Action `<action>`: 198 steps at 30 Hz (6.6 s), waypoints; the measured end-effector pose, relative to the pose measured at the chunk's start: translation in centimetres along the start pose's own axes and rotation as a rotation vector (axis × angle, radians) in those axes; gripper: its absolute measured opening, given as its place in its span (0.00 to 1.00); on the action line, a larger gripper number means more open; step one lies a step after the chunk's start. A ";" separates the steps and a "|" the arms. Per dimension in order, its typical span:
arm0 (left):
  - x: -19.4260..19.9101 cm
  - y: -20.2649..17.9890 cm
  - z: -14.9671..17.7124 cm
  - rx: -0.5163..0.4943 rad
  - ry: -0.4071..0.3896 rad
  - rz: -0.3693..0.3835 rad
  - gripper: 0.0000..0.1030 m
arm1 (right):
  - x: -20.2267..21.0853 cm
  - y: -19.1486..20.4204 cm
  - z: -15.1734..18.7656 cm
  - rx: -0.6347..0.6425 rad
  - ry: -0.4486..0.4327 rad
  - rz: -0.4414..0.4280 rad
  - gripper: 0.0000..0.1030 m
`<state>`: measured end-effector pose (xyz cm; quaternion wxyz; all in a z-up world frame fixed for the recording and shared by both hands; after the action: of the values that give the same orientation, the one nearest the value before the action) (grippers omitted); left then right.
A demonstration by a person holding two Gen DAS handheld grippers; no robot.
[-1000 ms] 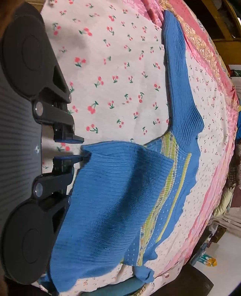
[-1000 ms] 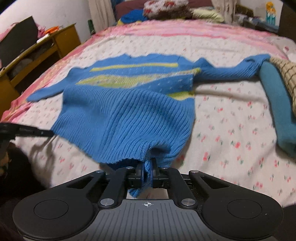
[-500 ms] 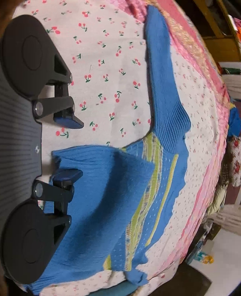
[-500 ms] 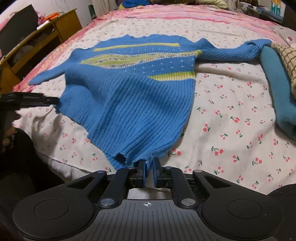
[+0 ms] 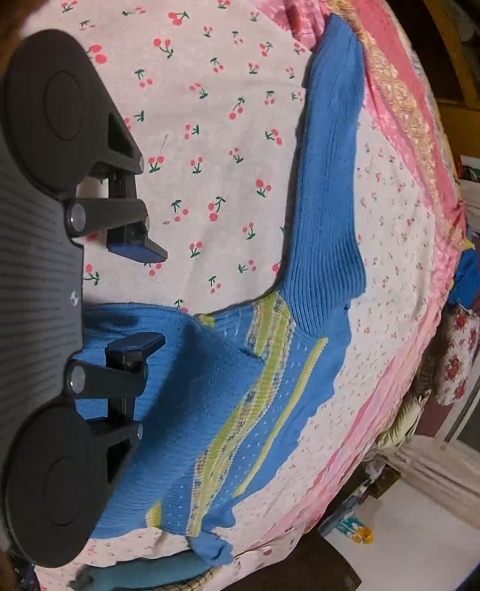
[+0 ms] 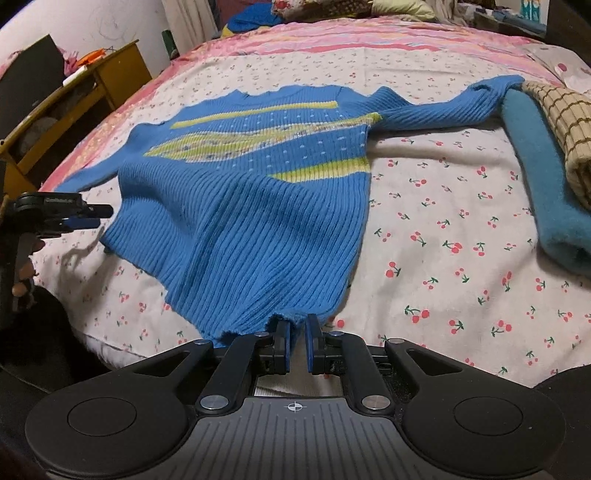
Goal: Fold small clothes
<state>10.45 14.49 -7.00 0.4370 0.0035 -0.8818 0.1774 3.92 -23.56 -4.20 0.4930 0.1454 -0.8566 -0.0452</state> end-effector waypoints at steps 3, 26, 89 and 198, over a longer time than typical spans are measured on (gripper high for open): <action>-1.4 -1.2 0.4 -0.069 0.033 -0.020 0.35 | -0.1 -0.4 -0.2 -0.021 -0.004 0.003 0.11; -2.1 -2.1 0.0 -0.092 0.034 0.001 0.21 | 1.3 -1.6 -1.4 -0.093 -0.087 -0.012 0.13; 2.6 -2.1 4.7 -0.023 0.095 0.145 0.08 | -3.9 -1.0 -0.1 -0.267 0.084 -0.161 0.09; -5.0 -7.4 -3.6 -0.013 -0.045 0.263 0.22 | -15.6 11.4 -22.1 0.399 -0.201 -0.100 0.27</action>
<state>17.49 7.98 -6.58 0.3902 -0.1108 -0.8853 0.2272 27.90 -6.70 -3.37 0.3637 0.2772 -0.8851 0.0864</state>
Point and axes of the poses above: each gripper's, at about its wrist camera, not at the fingertips, and x roughly against the way its jaws point, y to its left, z to its underside, the point moved 7 cm from there along -x, roughly the way its jaws point, and after that the axes turned 4 degrees about -x, right-handed, at the moved point
